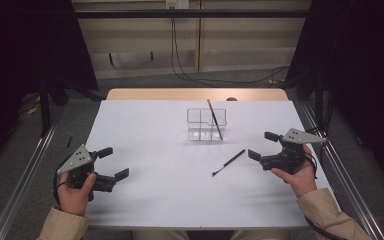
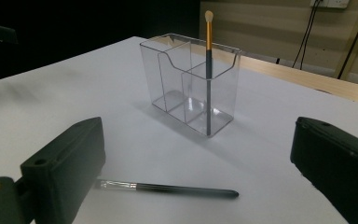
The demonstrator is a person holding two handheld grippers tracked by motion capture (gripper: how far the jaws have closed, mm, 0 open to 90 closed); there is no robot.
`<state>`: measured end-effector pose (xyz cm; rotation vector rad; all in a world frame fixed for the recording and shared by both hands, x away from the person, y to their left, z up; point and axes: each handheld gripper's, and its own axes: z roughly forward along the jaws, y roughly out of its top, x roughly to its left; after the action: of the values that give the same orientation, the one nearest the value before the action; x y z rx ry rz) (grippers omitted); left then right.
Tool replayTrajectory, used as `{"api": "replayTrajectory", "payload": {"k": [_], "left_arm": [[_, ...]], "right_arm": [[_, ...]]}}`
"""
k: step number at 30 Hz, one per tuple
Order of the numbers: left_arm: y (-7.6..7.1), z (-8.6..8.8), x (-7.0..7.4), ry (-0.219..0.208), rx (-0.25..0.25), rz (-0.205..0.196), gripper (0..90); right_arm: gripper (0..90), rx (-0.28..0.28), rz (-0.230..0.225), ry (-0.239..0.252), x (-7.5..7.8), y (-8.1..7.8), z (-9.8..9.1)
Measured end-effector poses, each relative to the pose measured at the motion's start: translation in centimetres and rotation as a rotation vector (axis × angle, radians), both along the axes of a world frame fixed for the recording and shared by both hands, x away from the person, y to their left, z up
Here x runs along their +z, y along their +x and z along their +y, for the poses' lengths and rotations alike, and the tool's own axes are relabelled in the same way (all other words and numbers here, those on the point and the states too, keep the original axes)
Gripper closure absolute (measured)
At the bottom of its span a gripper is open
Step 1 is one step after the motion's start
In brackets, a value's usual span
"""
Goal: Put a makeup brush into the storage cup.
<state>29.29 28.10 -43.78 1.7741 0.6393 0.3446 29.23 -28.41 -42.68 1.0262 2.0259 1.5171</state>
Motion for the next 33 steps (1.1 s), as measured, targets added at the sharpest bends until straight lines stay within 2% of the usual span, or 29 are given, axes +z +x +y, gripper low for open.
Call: {"api": "replayTrajectory", "payload": {"k": [33], "left_arm": [[0.2, -0.4, 0.1, 0.018, -0.013, -0.007, 0.0]], "right_arm": [[2.6, 0.049, 0.015, -0.009, -0.7, 3.7, 3.8]]}}
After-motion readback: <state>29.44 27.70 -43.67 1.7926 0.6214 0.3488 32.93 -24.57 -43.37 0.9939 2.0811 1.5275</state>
